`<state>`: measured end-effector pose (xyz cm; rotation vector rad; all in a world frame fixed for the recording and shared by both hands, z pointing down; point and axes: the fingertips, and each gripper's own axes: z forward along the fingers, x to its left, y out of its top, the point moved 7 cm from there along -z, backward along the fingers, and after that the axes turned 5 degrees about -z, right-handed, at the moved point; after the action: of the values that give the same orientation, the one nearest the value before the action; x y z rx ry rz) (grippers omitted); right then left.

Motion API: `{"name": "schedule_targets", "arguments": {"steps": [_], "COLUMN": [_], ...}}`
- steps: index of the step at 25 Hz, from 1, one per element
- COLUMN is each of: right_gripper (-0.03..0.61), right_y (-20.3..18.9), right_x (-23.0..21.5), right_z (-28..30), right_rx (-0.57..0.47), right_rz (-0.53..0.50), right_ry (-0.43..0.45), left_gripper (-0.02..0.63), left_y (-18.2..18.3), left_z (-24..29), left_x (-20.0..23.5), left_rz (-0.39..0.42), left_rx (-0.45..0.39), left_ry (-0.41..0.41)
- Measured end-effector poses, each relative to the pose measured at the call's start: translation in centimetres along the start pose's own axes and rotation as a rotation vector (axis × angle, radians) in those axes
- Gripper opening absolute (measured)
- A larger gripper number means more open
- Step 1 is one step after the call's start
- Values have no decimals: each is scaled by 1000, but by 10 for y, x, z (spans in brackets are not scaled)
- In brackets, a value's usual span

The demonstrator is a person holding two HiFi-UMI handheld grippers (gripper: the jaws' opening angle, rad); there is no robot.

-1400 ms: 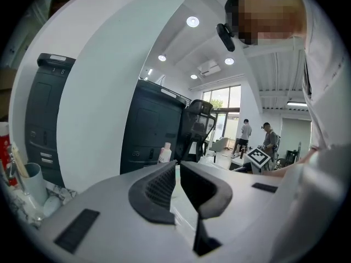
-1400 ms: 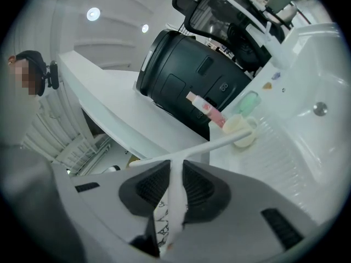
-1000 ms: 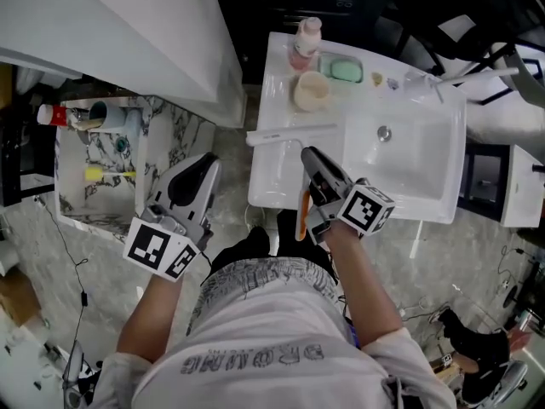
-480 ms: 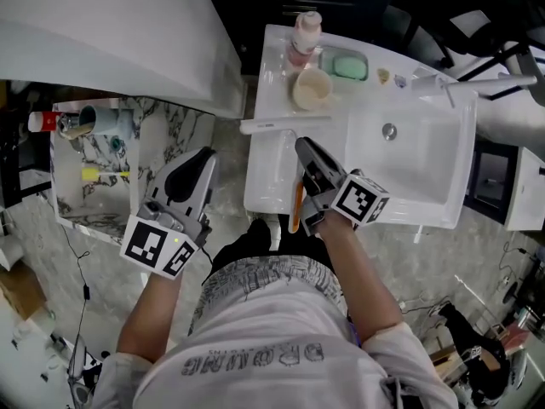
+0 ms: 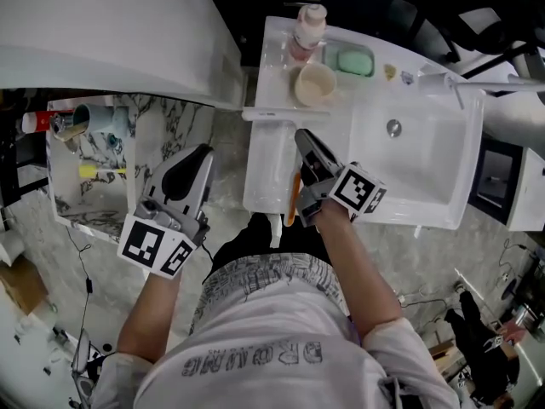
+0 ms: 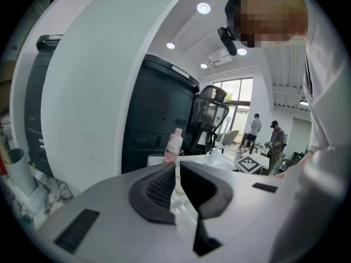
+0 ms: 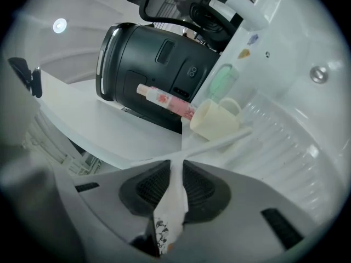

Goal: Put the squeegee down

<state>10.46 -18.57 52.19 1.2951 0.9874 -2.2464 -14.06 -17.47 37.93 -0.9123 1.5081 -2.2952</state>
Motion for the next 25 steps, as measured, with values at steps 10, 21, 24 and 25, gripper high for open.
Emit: {"name": "schedule_targets", "arguments": {"steps": [10, 21, 24, 25], "right_gripper": [81, 81, 81, 81], "right_y": [-5, -8, -9, -10], "right_x": [-10, -21, -22, -23], "right_z": [14, 20, 21, 22], "right_rx": [-5, -14, -14, -13], "right_rz": [14, 5, 6, 6], "right_ry": [-46, -98, -106, -108], "left_gripper": [41, 41, 42, 41], "left_y": [-10, -21, -23, -23], "left_z": [2, 5, 5, 5], "left_x": [7, 8, 8, 7], "left_rz": [-20, -38, -41, -42], "left_rx": [22, 31, 31, 32], "left_ry": [0, -6, -6, -6]}}
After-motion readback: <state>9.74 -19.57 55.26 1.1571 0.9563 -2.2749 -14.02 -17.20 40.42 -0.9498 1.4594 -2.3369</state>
